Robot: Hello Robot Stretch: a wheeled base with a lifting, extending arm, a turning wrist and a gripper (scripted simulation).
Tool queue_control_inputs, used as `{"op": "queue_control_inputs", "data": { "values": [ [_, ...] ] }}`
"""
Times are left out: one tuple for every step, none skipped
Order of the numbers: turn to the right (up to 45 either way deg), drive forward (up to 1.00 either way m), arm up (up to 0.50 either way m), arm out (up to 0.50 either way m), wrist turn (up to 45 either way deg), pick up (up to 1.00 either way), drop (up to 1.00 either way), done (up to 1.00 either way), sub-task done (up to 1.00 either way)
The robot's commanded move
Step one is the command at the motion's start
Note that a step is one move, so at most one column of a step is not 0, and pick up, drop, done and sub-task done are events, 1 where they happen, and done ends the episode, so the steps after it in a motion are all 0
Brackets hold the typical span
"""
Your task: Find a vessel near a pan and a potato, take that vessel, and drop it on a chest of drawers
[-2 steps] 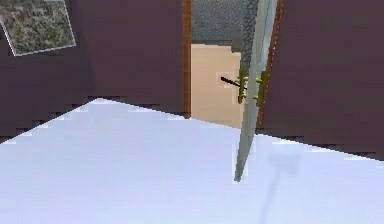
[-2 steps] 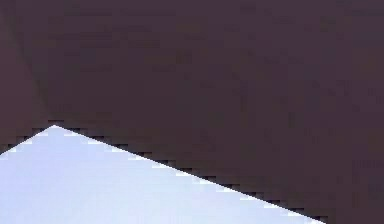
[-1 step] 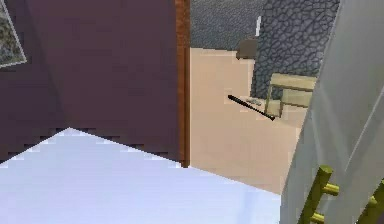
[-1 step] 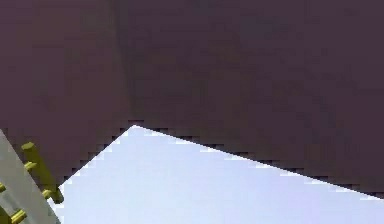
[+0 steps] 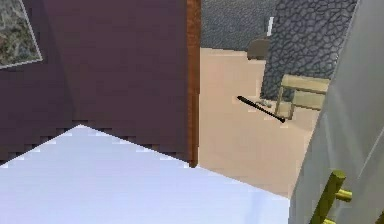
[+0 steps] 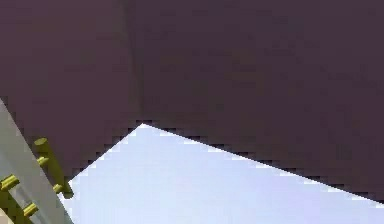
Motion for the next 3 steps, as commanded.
{"op": "queue_control_inputs", "data": {
  "values": [
    [-42.0, 0.00, 0.00, 0.00, 0.0, 0.00, 0.00, 0.00, 0.00],
    [0.0, 0.05, 0.00, 0.00, 0.0, 0.00, 0.00, 0.00, 0.00],
    [42.0, 0.00, 0.00, 0.00, 0.0, 0.00, 0.00, 0.00, 0.00]
  ]
}}
